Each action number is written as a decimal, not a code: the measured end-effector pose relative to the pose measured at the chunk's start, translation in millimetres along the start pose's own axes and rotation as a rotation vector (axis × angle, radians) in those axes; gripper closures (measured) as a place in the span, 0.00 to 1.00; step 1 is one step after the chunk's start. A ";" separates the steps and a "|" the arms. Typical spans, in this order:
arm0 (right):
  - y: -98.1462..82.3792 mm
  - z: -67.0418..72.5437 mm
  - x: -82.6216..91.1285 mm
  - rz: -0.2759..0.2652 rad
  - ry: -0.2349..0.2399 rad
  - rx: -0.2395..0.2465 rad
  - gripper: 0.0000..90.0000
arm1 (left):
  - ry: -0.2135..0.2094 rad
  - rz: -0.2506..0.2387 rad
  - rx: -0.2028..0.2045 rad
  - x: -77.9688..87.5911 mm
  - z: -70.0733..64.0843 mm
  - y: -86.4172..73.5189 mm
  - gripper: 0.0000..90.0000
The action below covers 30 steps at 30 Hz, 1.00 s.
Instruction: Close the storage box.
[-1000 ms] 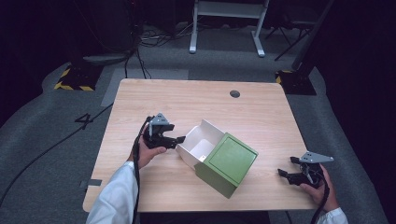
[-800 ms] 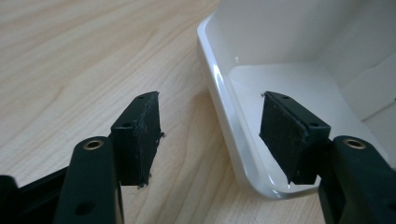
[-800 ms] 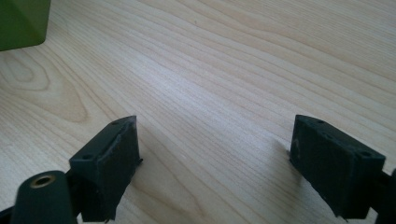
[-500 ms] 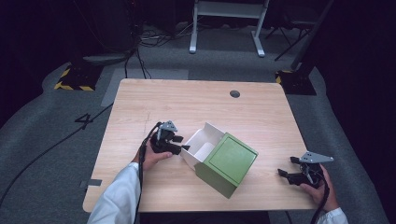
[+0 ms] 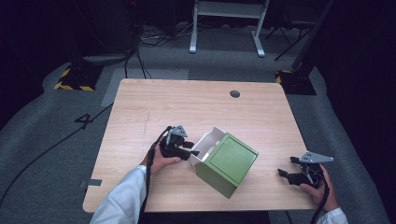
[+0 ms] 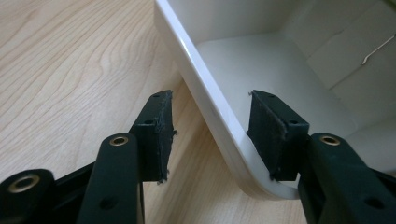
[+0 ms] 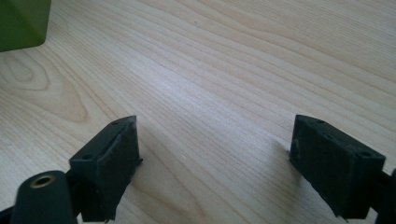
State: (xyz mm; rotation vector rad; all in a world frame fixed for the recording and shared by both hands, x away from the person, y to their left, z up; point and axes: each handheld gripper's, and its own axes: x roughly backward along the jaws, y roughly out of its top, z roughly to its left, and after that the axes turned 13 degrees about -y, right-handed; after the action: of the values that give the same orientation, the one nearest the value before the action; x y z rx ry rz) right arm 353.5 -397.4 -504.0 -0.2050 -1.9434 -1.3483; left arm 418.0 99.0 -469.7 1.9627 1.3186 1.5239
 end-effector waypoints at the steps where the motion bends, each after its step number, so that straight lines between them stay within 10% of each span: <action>1: 0.0 0.0 0.0 0.000 0.000 0.000 0.17 | -0.011 0.000 -0.002 -2.3 -1.2 0.6 0.55; 30: 0.0 0.0 0.0 0.000 0.000 -0.001 0.17 | -0.152 0.068 -0.037 -39.2 -19.9 11.5 0.50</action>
State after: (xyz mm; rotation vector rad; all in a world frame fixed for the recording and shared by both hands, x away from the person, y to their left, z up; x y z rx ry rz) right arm 353.5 -397.4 -504.0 -0.2058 -1.9430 -1.3488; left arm 405.6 55.8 -476.8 2.0748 1.1650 1.3868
